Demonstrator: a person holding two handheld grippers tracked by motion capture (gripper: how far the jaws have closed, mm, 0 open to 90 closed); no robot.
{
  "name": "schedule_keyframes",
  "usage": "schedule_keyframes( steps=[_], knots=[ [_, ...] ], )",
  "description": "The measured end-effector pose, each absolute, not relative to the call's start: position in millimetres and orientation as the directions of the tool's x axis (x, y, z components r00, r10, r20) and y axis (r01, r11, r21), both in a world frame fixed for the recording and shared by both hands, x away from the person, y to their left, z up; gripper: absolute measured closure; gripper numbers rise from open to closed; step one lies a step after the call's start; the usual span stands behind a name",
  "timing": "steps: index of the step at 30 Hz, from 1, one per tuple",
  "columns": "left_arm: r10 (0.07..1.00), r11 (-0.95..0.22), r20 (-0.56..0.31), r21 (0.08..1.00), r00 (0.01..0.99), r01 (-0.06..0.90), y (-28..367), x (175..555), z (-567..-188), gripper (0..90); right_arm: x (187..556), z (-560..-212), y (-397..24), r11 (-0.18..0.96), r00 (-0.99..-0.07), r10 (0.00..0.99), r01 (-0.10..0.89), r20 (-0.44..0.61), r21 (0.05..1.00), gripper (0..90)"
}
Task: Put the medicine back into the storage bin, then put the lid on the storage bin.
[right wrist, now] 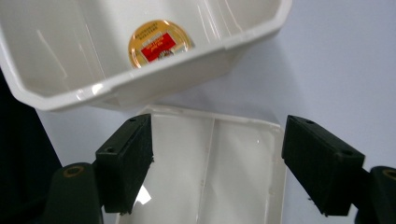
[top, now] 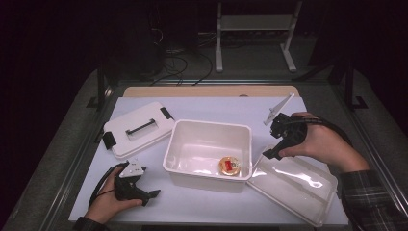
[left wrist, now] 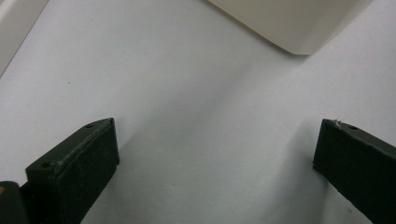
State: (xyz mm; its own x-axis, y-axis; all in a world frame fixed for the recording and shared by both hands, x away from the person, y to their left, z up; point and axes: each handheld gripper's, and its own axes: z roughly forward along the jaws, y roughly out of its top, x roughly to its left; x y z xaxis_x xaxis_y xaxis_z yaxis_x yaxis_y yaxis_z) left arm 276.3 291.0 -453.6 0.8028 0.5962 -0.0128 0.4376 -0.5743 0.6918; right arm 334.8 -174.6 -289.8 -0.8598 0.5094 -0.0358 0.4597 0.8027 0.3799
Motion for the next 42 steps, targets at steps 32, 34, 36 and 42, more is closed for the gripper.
schedule_keyframes(
  steps=[32, 34, 36, 42],
  knots=[
    [0.597, -0.573, -0.011, 0.694, 0.802, 0.436, 291, 276, -454, 0.0, 310, -364, -224, 0.744, -0.801, 0.598, 0.568, 0.028, 0.352, 42.1],
    [0.597, -0.573, -0.012, 0.695, 0.803, 0.436, 291, 276, -454, 0.0, 308, -371, -226, 0.743, -0.800, 0.599, 0.572, 0.036, 0.347, 44.6],
    [0.597, -0.573, -0.011, 0.694, 0.802, 0.436, 291, 276, -454, 0.0, 306, -377, -228, 0.741, -0.796, 0.603, 0.580, 0.046, 0.337, 47.4],
    [0.597, -0.573, -0.011, 0.694, 0.802, 0.435, 291, 276, -454, 0.0, 302, -394, -231, 0.746, -0.792, 0.609, 0.593, 0.052, 0.303, 57.0]
  ],
)
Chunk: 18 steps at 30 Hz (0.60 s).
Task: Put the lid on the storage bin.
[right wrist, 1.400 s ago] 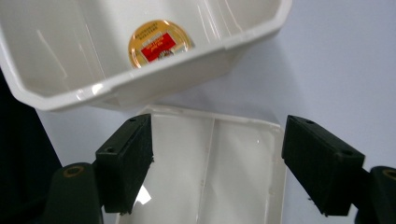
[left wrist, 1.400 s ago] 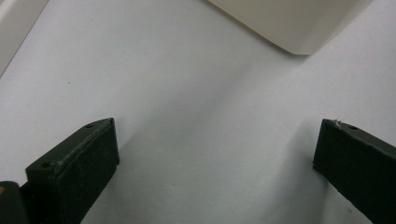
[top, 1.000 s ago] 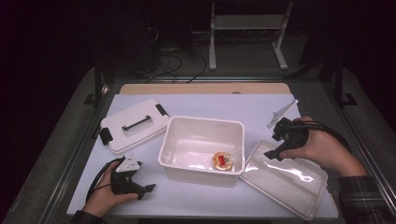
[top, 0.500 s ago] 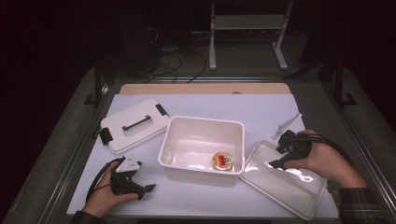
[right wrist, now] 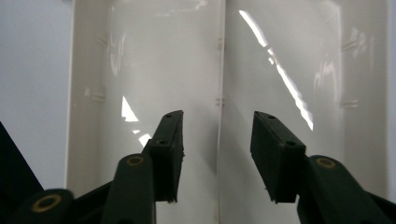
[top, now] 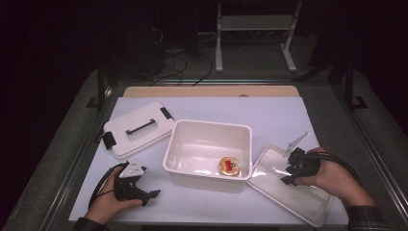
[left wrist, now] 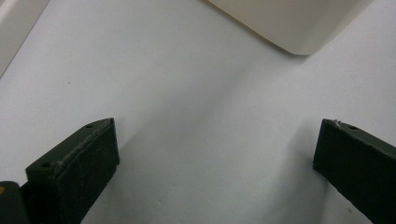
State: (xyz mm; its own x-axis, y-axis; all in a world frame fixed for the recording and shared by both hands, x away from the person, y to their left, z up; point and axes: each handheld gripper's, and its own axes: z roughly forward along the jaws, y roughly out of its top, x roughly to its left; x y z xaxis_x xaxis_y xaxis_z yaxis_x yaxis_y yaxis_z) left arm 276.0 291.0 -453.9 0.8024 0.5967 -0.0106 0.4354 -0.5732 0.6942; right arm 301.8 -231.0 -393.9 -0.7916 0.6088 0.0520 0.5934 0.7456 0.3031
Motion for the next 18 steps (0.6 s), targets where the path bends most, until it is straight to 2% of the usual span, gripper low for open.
schedule_keyframes(
  steps=[8, 14, 18],
  knots=[
    [0.597, -0.573, -0.011, 0.694, 0.802, 0.436, 291, 276, -454, 0.0, 299, -411, -234, 0.750, -0.788, 0.613, 0.603, 0.059, 0.271, 70.6],
    [0.597, -0.573, -0.012, 0.694, 0.802, 0.436, 291, 276, -454, 0.0, 301, -414, -235, 0.751, -0.784, 0.618, 0.608, 0.050, 0.259, 85.1],
    [0.597, -0.573, -0.011, 0.694, 0.802, 0.436, 291, 276, -454, 0.0, 301, -414, -234, 0.756, -0.788, 0.615, 0.603, 0.040, 0.254, 87.1]
  ],
)
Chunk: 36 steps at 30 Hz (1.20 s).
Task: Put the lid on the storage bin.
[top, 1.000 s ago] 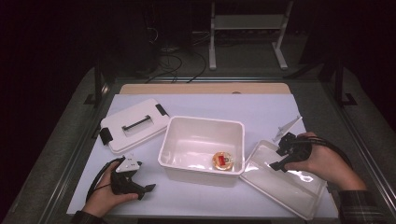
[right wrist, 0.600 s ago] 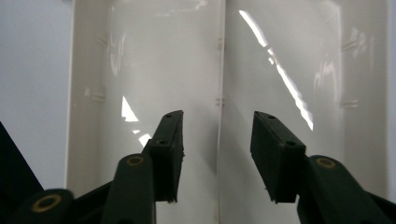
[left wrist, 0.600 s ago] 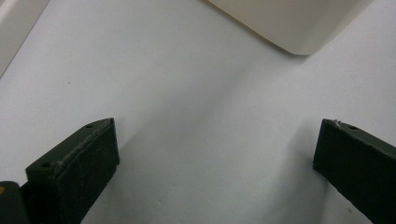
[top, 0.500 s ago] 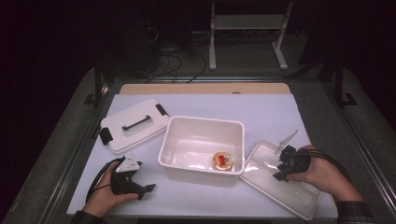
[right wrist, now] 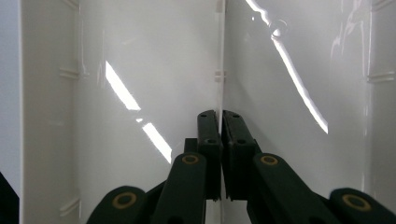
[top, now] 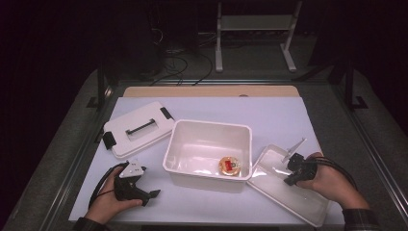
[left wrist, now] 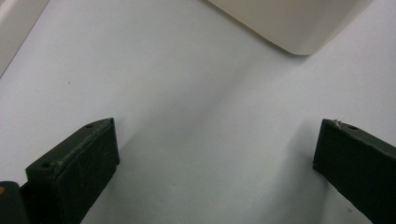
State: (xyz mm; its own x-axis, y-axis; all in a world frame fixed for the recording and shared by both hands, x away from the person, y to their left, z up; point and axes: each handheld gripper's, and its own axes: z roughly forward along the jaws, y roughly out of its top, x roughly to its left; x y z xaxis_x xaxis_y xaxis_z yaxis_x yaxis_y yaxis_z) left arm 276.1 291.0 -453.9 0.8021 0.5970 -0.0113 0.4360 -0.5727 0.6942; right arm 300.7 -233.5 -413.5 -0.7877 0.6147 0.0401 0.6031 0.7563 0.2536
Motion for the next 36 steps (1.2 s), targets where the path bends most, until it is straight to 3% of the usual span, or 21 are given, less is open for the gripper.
schedule_keyframes(
  steps=[17, 36],
  knots=[
    [0.597, -0.573, -0.011, 0.694, 0.802, 0.436, 291, 276, -454, 0.0, 304, -400, -233, 0.766, -0.791, 0.611, 0.594, 0.007, 0.244, 89.3],
    [0.598, -0.572, -0.012, 0.694, 0.802, 0.437, 291, 276, -454, 0.0, 309, -337, -252, 0.768, -0.795, 0.605, 0.569, -0.040, 0.296, 89.3]
  ],
)
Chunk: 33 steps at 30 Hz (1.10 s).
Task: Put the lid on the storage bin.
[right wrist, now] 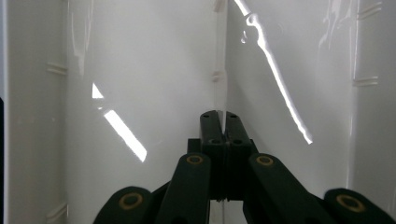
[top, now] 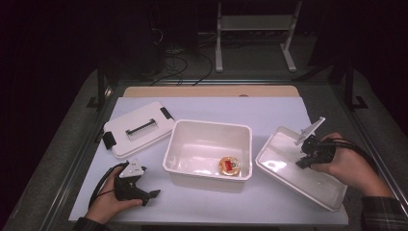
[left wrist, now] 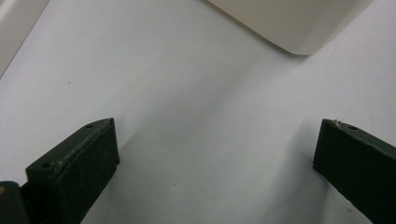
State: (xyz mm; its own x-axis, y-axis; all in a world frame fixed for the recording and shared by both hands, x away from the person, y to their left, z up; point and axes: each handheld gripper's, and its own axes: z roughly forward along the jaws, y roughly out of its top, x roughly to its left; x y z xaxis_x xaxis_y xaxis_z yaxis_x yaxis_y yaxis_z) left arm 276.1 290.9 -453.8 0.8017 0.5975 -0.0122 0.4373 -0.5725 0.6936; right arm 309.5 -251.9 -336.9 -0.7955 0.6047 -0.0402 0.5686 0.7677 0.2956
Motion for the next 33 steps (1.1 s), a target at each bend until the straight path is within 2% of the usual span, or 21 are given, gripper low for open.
schedule_keyframes(
  steps=[16, 21, 33],
  knots=[
    [0.597, -0.575, -0.011, 0.691, 0.802, 0.438, 291, 276, -454, 0.0, 315, -278, -233, 0.781, -0.829, 0.557, 0.508, -0.038, 0.364, 89.3],
    [0.595, -0.577, -0.010, 0.690, 0.803, 0.437, 291, 276, -454, 0.0, 320, -267, -214, 0.797, -0.856, 0.514, 0.457, -0.046, 0.395, 89.4],
    [0.596, -0.574, -0.012, 0.693, 0.803, 0.437, 291, 276, -454, 0.0, 336, -258, -150, 0.850, -0.916, 0.398, 0.348, -0.050, 0.395, 89.3]
  ],
)
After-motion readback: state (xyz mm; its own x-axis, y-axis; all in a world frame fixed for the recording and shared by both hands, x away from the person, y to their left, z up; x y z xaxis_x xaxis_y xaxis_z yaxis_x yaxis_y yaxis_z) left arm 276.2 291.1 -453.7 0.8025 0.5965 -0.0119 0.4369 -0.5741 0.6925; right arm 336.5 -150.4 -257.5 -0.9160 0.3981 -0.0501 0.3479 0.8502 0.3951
